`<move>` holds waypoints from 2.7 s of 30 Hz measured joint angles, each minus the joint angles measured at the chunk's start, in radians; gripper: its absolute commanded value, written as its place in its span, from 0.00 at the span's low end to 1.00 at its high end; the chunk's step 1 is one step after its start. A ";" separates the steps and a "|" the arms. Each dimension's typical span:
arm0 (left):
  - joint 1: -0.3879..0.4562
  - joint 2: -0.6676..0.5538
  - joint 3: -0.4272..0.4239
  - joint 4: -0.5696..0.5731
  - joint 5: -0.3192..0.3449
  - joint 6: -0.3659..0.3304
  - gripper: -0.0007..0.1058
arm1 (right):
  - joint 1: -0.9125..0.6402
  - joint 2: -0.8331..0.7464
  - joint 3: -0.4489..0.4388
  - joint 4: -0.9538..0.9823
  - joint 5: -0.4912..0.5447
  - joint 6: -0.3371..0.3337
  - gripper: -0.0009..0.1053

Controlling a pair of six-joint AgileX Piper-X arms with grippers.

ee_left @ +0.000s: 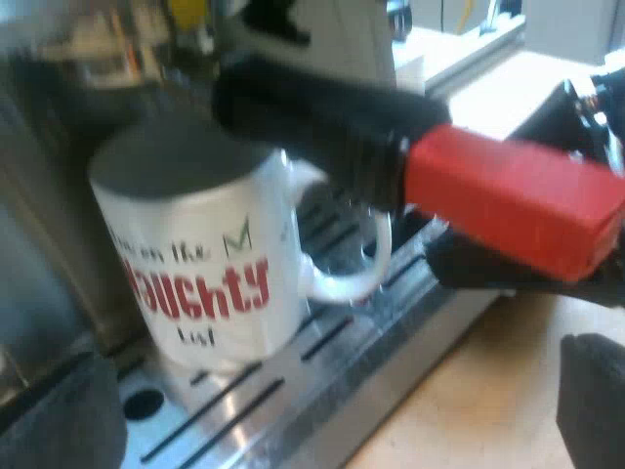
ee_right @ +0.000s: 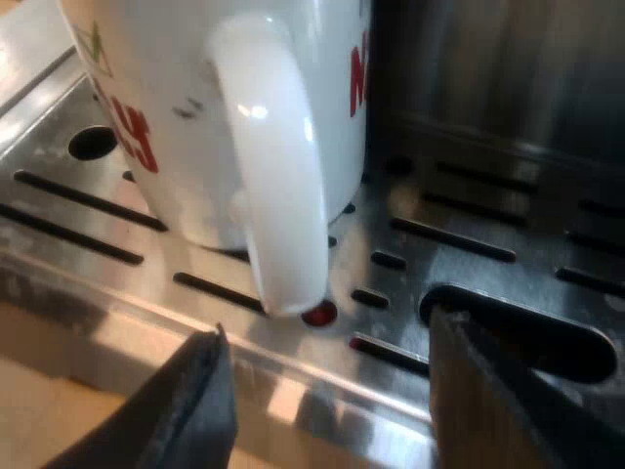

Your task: Place mug into machine

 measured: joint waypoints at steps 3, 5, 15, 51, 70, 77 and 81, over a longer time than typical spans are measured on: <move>0.000 -0.040 0.000 0.000 0.000 -0.062 0.86 | 0.012 -0.060 0.021 0.050 0.000 0.000 0.46; 0.000 -0.069 -0.009 0.012 0.000 -0.076 0.86 | 0.026 -0.112 0.028 0.117 0.000 0.000 0.46; 0.000 -0.188 -0.167 0.270 0.000 -0.072 0.86 | 0.111 -0.332 0.030 0.274 0.003 0.000 0.29; 0.000 -0.377 -0.382 0.634 -0.020 -0.056 0.86 | 0.265 -0.218 -0.287 0.237 0.280 -0.037 0.01; 0.000 -0.377 -0.382 0.637 0.000 -0.056 0.86 | 0.156 -0.057 -0.380 0.175 0.286 -0.062 0.01; 0.000 -0.377 -0.382 0.637 0.000 -0.056 0.86 | 0.140 -0.045 -0.383 0.146 0.288 -0.066 0.01; 0.000 -0.377 -0.382 0.637 0.000 -0.056 0.86 | 0.131 -0.045 -0.383 0.146 0.289 -0.070 0.01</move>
